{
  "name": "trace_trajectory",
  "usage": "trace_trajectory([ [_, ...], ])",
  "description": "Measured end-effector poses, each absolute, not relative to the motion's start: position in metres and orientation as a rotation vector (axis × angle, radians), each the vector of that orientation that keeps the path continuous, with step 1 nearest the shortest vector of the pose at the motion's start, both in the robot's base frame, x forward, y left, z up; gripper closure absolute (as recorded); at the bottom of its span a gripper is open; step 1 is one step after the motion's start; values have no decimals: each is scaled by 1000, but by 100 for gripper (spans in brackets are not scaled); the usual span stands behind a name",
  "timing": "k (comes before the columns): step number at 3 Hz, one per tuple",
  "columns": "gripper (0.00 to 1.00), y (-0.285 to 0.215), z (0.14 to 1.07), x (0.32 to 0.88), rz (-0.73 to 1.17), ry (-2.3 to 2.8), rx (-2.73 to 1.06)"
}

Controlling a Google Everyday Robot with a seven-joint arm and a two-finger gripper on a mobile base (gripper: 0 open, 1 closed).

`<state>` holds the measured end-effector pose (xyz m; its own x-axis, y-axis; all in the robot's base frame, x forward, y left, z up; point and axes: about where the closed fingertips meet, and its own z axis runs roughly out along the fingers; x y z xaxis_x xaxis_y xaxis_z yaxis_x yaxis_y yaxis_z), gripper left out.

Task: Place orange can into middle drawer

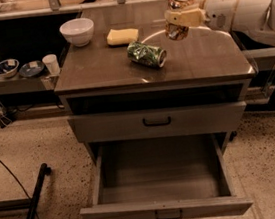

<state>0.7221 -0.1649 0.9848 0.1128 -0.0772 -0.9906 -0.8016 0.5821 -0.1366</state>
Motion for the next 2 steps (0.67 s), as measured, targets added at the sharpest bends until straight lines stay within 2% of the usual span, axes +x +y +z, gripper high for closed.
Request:
trace_trajectory([
  [1,100,-158,979,639,724,1326,-853],
  [2,100,-144,952,581,768,1349,-952],
])
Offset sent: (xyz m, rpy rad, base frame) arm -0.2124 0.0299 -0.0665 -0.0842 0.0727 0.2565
